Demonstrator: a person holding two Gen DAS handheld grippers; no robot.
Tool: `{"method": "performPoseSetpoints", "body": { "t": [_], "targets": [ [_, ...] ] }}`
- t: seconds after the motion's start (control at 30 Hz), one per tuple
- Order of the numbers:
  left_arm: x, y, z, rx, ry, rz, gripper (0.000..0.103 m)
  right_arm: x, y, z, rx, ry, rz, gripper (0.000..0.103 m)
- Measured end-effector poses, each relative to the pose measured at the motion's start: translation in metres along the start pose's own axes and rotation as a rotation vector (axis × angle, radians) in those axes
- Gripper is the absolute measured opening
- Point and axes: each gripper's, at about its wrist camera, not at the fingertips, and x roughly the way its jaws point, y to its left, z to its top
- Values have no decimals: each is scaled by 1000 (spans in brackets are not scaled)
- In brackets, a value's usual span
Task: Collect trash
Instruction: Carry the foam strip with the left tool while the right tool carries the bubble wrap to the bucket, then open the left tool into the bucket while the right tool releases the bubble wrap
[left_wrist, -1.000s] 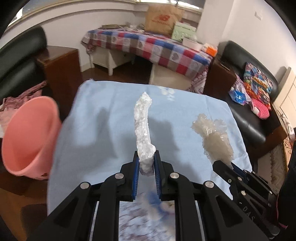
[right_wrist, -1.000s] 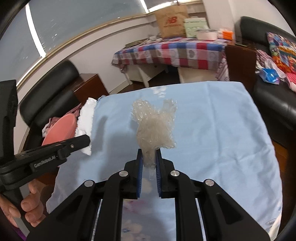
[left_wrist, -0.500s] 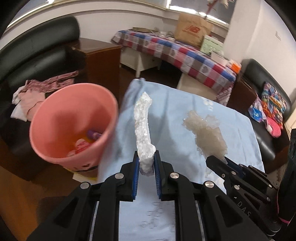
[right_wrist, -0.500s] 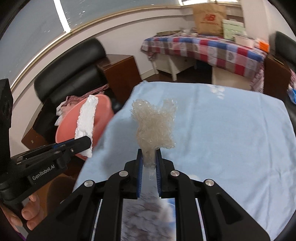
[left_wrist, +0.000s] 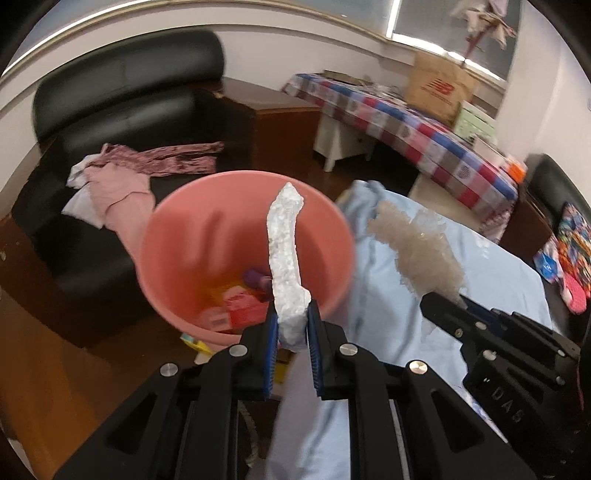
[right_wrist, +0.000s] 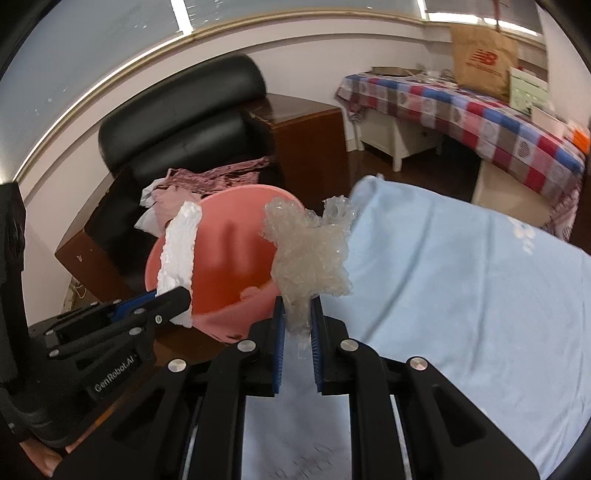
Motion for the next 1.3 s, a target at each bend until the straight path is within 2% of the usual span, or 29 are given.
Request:
{"method": "performPoseSetpoints", "body": {
  "t": [0.23, 0.67, 1.3],
  "targets": [
    [15, 36, 8, -66, 12, 37, 15, 21, 28, 18, -54, 18, 28, 13],
    [34, 64, 17, -112, 31, 51, 15, 64, 60, 29, -104, 87, 43, 13],
    [55, 73, 20, -128, 52, 50, 15, 99, 71, 31, -118, 145, 13, 13]
  ]
}}
